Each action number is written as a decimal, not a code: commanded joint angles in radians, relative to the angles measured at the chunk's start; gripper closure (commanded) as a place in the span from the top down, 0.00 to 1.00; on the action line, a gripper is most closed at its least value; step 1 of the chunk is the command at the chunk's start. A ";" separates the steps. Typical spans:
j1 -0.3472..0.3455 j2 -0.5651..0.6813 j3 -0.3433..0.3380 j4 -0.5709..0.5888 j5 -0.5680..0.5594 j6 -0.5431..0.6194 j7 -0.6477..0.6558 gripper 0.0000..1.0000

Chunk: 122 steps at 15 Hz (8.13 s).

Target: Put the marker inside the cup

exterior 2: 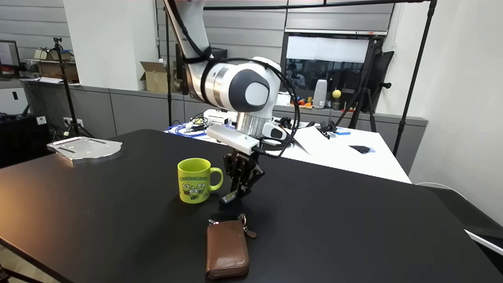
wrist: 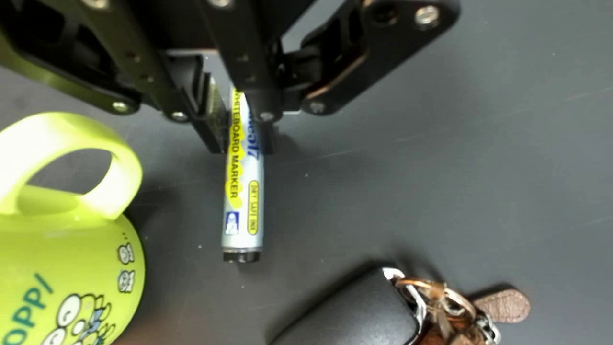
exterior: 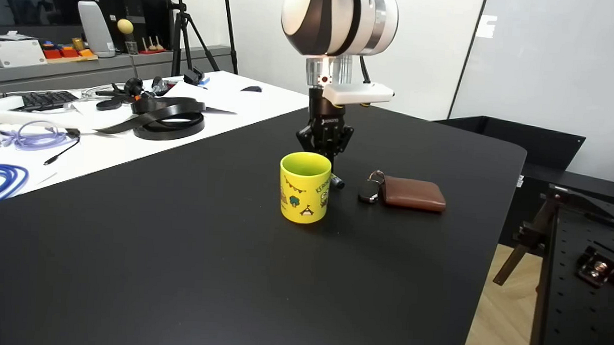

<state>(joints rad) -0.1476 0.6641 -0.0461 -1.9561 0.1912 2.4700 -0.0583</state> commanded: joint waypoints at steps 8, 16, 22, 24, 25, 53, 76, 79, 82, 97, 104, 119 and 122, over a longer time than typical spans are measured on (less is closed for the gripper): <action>0.113 -0.272 -0.012 -0.040 -0.126 -0.308 0.138 0.05; 0.101 -0.290 0.043 0.026 0.025 -0.671 0.076 0.05; 0.106 -0.278 0.036 0.015 0.043 -0.689 0.061 0.21; 0.089 -0.250 0.039 0.038 0.075 -0.728 0.043 0.05; 0.082 -0.236 0.039 0.052 0.090 -0.750 0.038 0.05; 0.035 0.076 -0.012 0.406 0.115 -1.053 0.208 0.05; 0.186 -0.114 0.009 0.128 -0.156 -0.552 0.135 1.00; 0.199 -0.188 0.036 -0.028 -0.138 -0.368 0.130 1.00; 0.205 -0.245 0.073 -0.193 -0.105 -0.230 0.127 1.00; 0.245 -0.620 0.074 -0.536 -0.241 -0.030 0.272 1.00; 0.239 -0.642 0.121 -0.573 -0.120 -0.149 0.210 1.00; 0.322 -0.350 0.076 -0.663 -0.163 0.432 0.476 1.00; 0.392 -0.281 0.038 -0.667 -0.144 0.506 0.510 1.00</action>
<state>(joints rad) 0.1769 0.3325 0.0343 -2.6159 0.0410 2.9129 0.3837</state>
